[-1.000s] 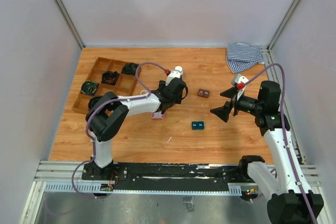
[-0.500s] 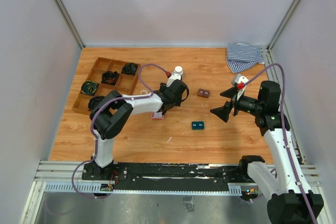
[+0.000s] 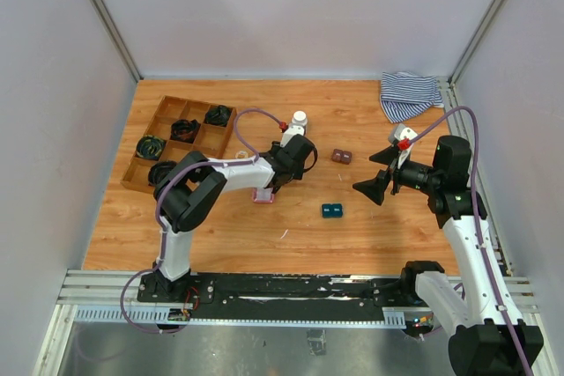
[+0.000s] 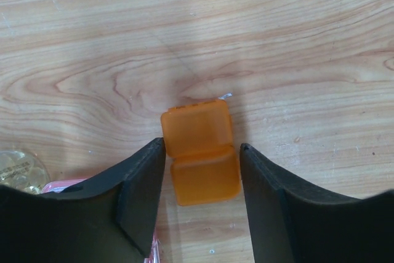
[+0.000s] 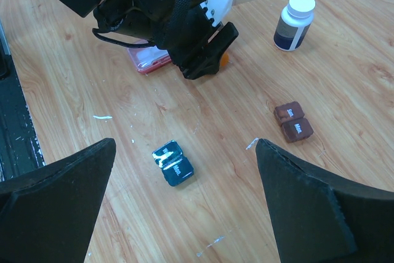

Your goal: Sort the pills into containers

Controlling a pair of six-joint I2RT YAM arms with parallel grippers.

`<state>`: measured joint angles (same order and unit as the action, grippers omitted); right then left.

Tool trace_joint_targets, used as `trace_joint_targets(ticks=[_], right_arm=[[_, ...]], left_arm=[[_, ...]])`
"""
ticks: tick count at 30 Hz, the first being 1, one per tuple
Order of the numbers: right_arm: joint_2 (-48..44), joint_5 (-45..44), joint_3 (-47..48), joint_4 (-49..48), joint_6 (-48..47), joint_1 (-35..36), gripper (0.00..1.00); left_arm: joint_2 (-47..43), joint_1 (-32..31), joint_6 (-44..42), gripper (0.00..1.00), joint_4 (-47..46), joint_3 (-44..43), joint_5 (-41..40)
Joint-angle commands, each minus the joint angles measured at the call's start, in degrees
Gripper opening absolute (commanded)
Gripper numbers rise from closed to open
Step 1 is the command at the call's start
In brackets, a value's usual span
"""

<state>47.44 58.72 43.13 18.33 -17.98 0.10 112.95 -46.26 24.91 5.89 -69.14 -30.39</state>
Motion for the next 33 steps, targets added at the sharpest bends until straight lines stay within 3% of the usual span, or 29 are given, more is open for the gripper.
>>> trace_joint_targets(ticks=[1, 9, 12, 21, 27, 30, 33], right_arm=[[-1.0, 0.7, 0.3, 0.6, -0.4, -0.3, 0.98], [-1.0, 0.9, 0.2, 0.6, -0.4, -0.3, 0.98], [-0.9, 1.3, 0.1, 0.5, -0.1, -0.3, 0.98], [-0.3, 5.4, -0.7, -1.7, 3.9, -0.1, 0.98], [0.2, 14.6, -4.3, -15.6, 20.6, 0.3, 0.98], [0.7, 15.9, -6.1, -23.3, 29.0, 1.9, 0.98], [1.3, 14.1, -6.3, -24.7, 31.6, 3.4, 0.98]], left_arm=[[1.5, 0.5, 0.8, 0.57, -0.6, -1.8, 1.3], [-2.0, 0.6, 0.6, 0.23, -0.5, -1.2, 4.5], [-7.6, 0.6, 1.0, 0.17, -2.6, 1.7, 7.7], [-26.5, 0.6, 4.7, 0.14, -21.4, 19.5, 32.1], [-35.4, 0.6, 13.7, 0.13, -41.8, 32.1, 52.0], [-38.0, 0.6, 18.4, 0.12, -51.8, 36.3, 58.2], [-39.5, 0.6, 23.0, 0.12, -59.7, 38.5, 62.0]])
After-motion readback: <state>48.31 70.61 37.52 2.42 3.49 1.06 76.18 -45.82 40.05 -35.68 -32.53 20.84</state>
